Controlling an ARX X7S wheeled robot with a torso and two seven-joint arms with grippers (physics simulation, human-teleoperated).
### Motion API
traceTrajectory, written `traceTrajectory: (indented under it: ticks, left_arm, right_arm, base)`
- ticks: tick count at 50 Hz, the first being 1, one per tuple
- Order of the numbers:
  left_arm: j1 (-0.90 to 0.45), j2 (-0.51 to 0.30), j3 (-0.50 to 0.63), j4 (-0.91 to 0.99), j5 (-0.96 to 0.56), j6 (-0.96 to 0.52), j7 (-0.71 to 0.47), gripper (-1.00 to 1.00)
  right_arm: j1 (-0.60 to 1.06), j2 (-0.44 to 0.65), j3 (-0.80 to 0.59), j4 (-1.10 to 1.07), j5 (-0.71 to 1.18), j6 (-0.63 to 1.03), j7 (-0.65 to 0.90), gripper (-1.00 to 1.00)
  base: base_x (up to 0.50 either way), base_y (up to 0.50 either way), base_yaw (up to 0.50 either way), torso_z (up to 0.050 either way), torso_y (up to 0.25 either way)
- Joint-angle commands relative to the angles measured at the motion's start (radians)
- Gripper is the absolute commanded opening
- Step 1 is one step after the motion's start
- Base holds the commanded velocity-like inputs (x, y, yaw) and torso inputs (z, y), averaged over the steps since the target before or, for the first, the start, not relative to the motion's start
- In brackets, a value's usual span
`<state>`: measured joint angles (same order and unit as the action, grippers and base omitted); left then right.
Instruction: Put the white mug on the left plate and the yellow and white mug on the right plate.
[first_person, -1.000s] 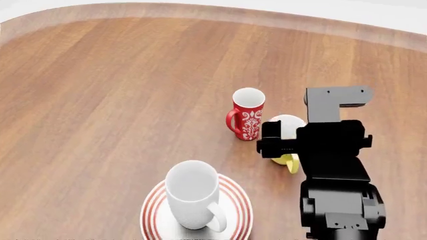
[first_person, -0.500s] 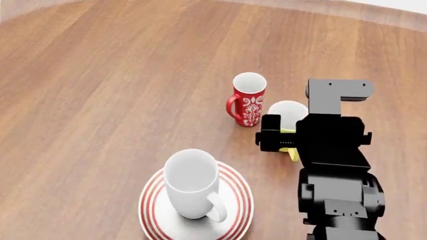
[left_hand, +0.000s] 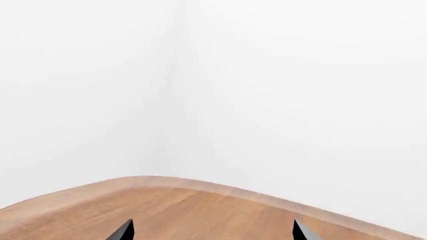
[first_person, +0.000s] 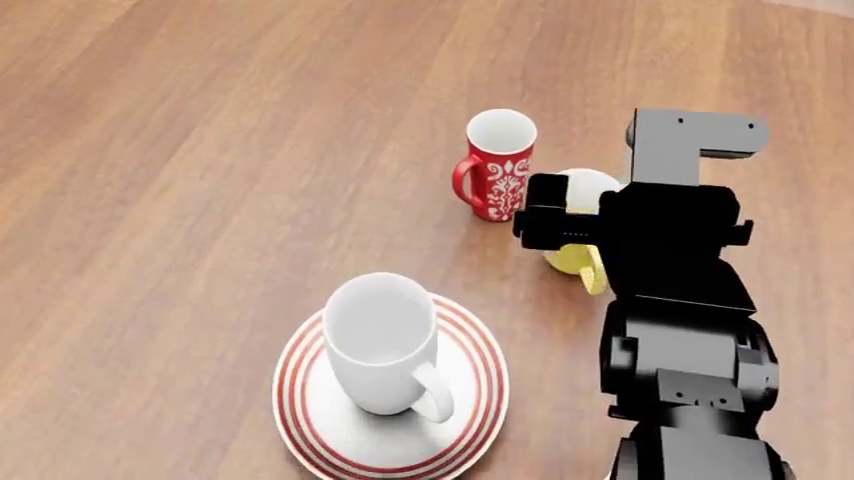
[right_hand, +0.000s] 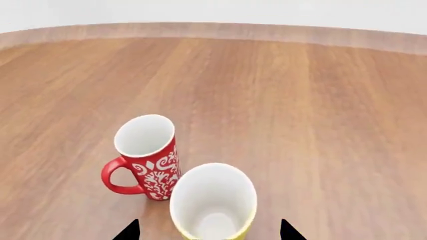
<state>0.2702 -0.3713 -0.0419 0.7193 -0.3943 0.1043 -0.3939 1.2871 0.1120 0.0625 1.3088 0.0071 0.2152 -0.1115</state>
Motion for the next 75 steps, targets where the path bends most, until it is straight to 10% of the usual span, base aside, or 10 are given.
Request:
traceTrajectory:
  ticks: [1,75]
  left_arm:
    - [-0.007,0.001,0.0,-0.009,0.003,0.0,-0.008,1.0]
    - [-0.008,-0.018,0.007,-0.029,0.011,0.019,-0.023,1.0]
  right_arm:
    - [0.034,0.003,0.031,0.0,-0.002,-0.056,-0.008,1.0]
    - [0.025,0.011,0.07,0.0,-0.004,-0.043,-0.019,1.0]
  base:
    - [0.0,0.0,0.0,0.0,0.0]
    - [0.0,0.0,0.0,0.001,-0.096]
